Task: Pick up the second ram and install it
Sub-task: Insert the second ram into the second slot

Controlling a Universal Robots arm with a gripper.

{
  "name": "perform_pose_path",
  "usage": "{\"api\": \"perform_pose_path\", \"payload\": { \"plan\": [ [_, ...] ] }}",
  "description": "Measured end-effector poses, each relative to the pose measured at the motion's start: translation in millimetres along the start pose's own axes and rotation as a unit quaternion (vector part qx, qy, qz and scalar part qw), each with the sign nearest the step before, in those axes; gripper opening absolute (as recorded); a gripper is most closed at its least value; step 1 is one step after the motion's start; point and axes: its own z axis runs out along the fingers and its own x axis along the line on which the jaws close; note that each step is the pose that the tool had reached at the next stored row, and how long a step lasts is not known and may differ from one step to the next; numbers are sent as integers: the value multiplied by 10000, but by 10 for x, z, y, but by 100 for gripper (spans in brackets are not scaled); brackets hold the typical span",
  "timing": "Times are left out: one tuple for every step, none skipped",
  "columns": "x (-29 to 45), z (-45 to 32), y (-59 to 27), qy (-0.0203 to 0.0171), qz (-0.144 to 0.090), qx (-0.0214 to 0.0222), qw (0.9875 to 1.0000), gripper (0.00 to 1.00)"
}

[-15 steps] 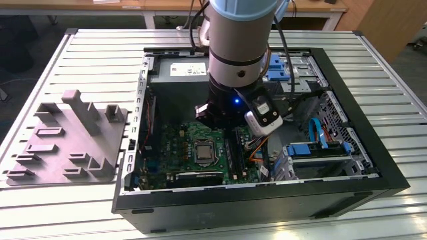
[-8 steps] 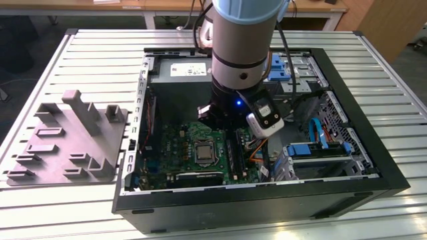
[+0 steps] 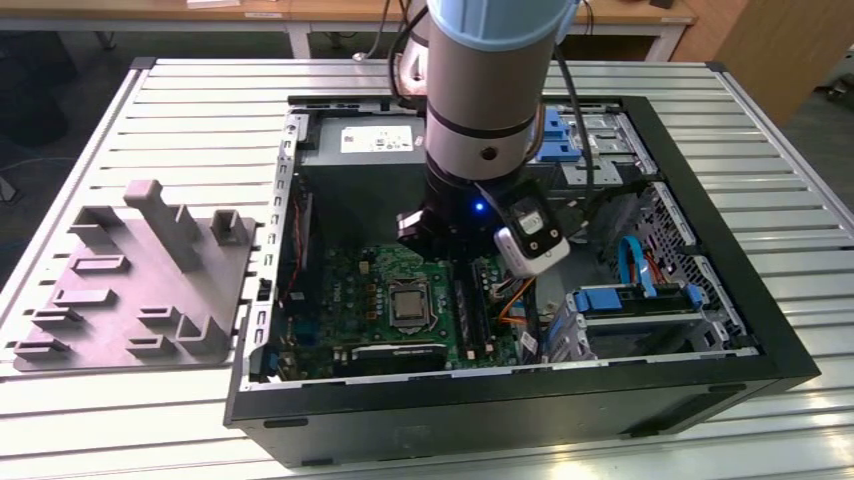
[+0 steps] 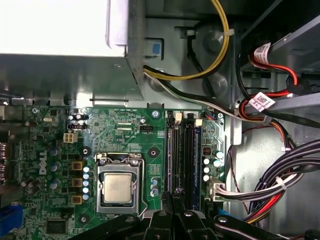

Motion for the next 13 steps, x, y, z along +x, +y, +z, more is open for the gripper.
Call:
{"api": "perform_pose_path", "payload": {
  "plan": [
    [-2,1,0,0,0,0,10000,12],
    [-5,3,0,0,1,0,10000,12],
    [-11,6,0,0,0,-1,10000,12],
    [-17,9,0,0,0,-1,10000,12],
    [-23,11,0,0,0,-1,10000,12],
    [-29,13,0,0,0,0,10000,12],
    [-35,14,-1,0,0,0,10000,12],
    [-38,15,-1,0,0,0,10000,12],
    [-38,15,-1,0,0,0,10000,12],
    [-38,16,-1,0,1,0,10000,12],
    [-39,16,0,0,1,-1,10000,12],
    [-39,16,-1,0,0,-1,10000,12],
    [-40,17,-1,0,-4,-1,10000,12]
  ]
}}
